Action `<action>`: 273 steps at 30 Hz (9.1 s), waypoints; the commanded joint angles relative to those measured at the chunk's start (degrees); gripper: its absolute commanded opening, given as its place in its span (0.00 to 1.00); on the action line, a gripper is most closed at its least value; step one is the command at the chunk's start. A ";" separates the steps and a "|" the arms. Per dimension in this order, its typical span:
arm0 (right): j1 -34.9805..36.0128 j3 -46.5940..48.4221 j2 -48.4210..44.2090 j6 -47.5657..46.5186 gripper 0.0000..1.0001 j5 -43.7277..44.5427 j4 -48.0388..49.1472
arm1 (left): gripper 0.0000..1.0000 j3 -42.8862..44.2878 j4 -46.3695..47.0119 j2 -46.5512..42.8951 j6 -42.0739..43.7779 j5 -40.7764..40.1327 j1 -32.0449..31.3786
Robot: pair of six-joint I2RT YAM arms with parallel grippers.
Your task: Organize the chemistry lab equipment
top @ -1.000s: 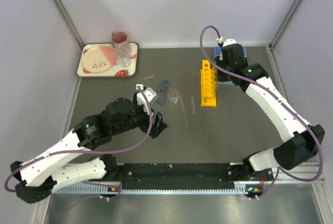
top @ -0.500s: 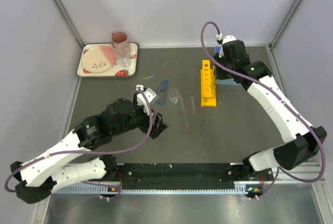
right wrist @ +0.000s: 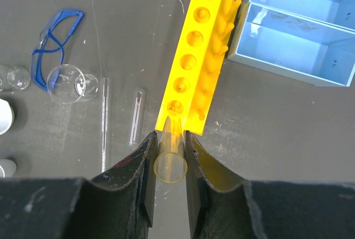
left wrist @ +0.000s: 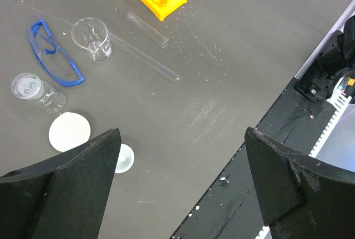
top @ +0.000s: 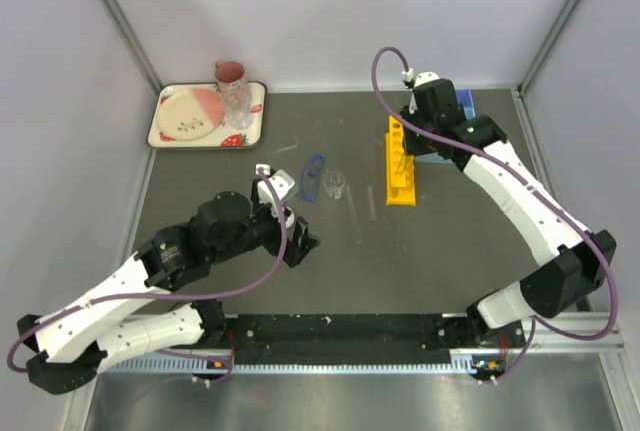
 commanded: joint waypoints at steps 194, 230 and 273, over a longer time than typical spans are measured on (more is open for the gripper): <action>6.97 -15.43 -28.16 11.37 0.66 -39.05 12.24 | 0.13 4.96 4.50 10.05 -1.94 16.20 0.39; 7.68 -19.91 -27.62 23.42 0.51 -60.79 29.85 | 0.11 1.79 9.25 3.28 1.40 27.81 0.48; 8.64 -22.02 -28.07 24.83 0.37 -61.32 32.75 | 0.10 1.08 9.33 1.17 1.05 28.42 1.36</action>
